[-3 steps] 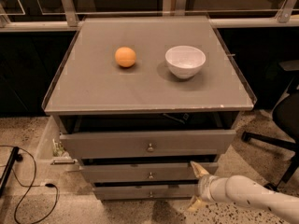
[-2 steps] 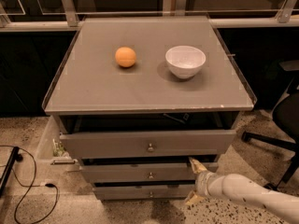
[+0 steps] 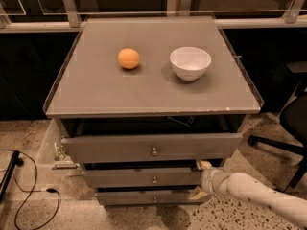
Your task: Open middle drawer
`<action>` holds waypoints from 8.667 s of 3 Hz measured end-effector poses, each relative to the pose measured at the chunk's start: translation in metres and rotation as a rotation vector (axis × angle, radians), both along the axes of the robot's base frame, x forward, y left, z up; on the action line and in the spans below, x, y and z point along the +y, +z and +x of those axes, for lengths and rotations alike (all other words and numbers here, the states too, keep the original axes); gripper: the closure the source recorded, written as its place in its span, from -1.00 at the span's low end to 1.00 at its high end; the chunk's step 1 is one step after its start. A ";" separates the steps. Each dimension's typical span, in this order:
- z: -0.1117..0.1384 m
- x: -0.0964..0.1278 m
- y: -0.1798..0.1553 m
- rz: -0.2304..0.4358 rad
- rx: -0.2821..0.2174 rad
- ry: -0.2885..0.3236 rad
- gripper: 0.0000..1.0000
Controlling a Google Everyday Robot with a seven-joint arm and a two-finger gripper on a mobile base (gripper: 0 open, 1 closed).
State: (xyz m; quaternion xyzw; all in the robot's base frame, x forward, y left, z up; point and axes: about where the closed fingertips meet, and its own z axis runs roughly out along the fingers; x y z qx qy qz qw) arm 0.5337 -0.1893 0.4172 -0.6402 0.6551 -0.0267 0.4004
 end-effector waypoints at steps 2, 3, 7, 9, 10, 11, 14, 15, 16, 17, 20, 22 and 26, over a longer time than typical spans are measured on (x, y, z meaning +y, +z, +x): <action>0.013 -0.012 -0.027 0.038 0.065 0.129 -1.00; 0.015 -0.021 -0.034 0.089 0.140 0.184 -1.00; 0.008 -0.014 -0.024 0.074 0.147 0.200 0.77; 0.008 -0.014 -0.024 0.074 0.147 0.200 0.37; 0.008 -0.014 -0.022 0.074 0.147 0.200 -0.10; -0.004 -0.017 -0.022 0.074 0.157 0.216 -0.03; -0.030 -0.021 -0.019 0.072 0.168 0.241 1.00; -0.030 -0.021 -0.019 0.072 0.168 0.241 0.62; -0.030 -0.021 -0.019 0.072 0.168 0.241 0.16; -0.030 -0.021 -0.019 0.072 0.168 0.241 -0.31; -0.111 -0.045 -0.029 0.111 0.265 0.303 -0.26; -0.126 -0.049 -0.020 0.107 0.278 0.311 0.69; -0.128 -0.037 -0.025 0.139 0.297 0.339 -0.77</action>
Offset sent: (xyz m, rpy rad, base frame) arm -0.0024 -0.0205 -0.0466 0.0892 0.2154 0.2906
